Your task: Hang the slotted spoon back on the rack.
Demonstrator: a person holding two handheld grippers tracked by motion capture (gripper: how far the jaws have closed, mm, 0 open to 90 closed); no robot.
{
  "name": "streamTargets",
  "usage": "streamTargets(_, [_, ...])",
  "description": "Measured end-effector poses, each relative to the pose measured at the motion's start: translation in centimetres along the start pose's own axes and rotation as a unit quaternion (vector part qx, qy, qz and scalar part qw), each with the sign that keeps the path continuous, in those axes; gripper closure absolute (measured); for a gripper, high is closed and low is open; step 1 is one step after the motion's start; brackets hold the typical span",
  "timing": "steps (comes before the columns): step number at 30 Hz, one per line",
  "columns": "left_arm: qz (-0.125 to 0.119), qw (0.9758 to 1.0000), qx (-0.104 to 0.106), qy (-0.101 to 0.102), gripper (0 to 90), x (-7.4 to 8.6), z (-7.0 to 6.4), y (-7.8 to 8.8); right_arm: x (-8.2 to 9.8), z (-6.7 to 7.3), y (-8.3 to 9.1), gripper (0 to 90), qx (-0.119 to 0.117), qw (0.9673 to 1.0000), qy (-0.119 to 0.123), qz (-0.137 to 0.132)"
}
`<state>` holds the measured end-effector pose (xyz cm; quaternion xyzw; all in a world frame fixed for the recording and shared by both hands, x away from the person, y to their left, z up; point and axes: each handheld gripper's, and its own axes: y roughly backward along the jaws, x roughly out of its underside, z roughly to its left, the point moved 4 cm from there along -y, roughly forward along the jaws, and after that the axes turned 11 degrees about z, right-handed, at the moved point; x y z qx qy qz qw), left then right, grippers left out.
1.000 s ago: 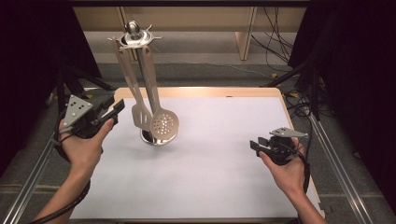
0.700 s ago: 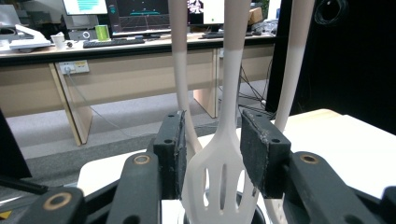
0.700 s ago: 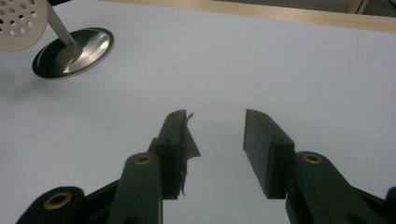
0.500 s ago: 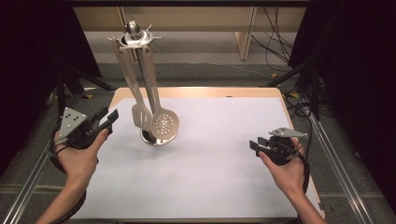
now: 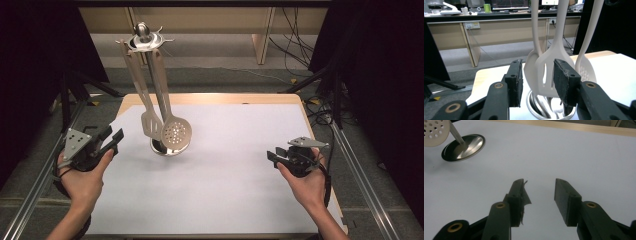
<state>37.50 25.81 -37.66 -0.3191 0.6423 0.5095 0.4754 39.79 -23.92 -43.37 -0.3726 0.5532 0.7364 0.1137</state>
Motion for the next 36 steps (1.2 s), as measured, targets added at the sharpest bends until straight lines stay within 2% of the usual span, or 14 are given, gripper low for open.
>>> streamTargets(2, [0.004, 1.0000, -0.003, 0.004, 58.3, 0.5, 0.1, 0.1, 0.1, 0.3, 0.0, 60.4, -0.006, 0.9998, -0.017, 0.002])
streamTargets(4, [0.014, 0.9998, -0.011, 0.013, 58.2, 1.2, 0.3, 0.3, 0.1, 0.3, 0.0, 60.4, -0.006, 0.9998, -0.018, 0.001])
streamTargets(6, [0.017, 0.9996, -0.014, 0.016, 57.9, 1.6, 0.4, 0.3, 0.0, 0.0, 0.0, 60.4, 0.001, 1.0000, 0.000, 0.000])
streamTargets(8, [0.020, 0.9995, -0.016, 0.020, 57.1, 2.1, 0.6, 0.4, 0.1, 0.3, 0.0, 60.4, -0.005, 0.9999, -0.015, 0.002])
streamTargets(16, [0.031, 0.9984, -0.031, 0.036, 55.7, 3.6, 1.0, 0.7, 0.1, 0.3, 0.0, 60.4, -0.005, 0.9999, -0.015, 0.001])
streamTargets(18, [0.034, 0.9984, -0.031, 0.034, 55.2, 4.0, 1.2, 0.7, 0.1, 0.2, 0.0, 60.4, -0.003, 1.0000, -0.005, 0.001])
streamTargets(19, [0.035, 0.9981, -0.032, 0.037, 54.9, 4.1, 1.2, 0.8, 0.1, 0.3, 0.0, 60.4, -0.006, 0.9999, -0.016, 0.003])
streamTargets(26, [0.043, 0.9976, -0.037, 0.040, 54.0, 5.5, 1.3, 0.7, 0.3, 0.2, -0.1, 60.3, -0.004, 0.9999, -0.016, 0.003])
streamTargets(27, [0.045, 0.9976, -0.038, 0.038, 53.8, 5.7, 1.3, 0.7, 0.3, -0.1, 0.0, 60.3, 0.001, 1.0000, 0.002, 0.006])
streamTargets(28, [0.047, 0.9974, -0.040, 0.037, 53.6, 5.9, 1.4, 0.6, 0.4, 0.1, -0.1, 60.3, -0.005, 0.9999, -0.013, 0.010])
streamTargets(30, [0.051, 0.9971, -0.043, 0.038, 53.3, 6.2, 1.5, 0.6, 0.5, 0.1, -0.1, 60.2, -0.005, 0.9998, -0.015, 0.011])
streamTargets(32, [0.053, 0.9968, -0.044, 0.039, 53.0, 6.3, 1.6, 0.6, 0.5, -0.2, -0.1, 60.1, -0.002, 1.0000, 0.000, 0.006])
streamTargets(34, [0.055, 0.9966, -0.046, 0.040, 52.8, 6.4, 1.7, 0.5, 0.6, 0.0, -0.1, 60.1, -0.014, 0.9997, -0.021, 0.003])
streamTargets(36, [0.057, 0.9963, -0.045, 0.045, 52.5, 6.6, 1.6, 0.4, 0.6, -0.6, -0.1, 60.0, 0.002, 1.0000, -0.003, 0.005])
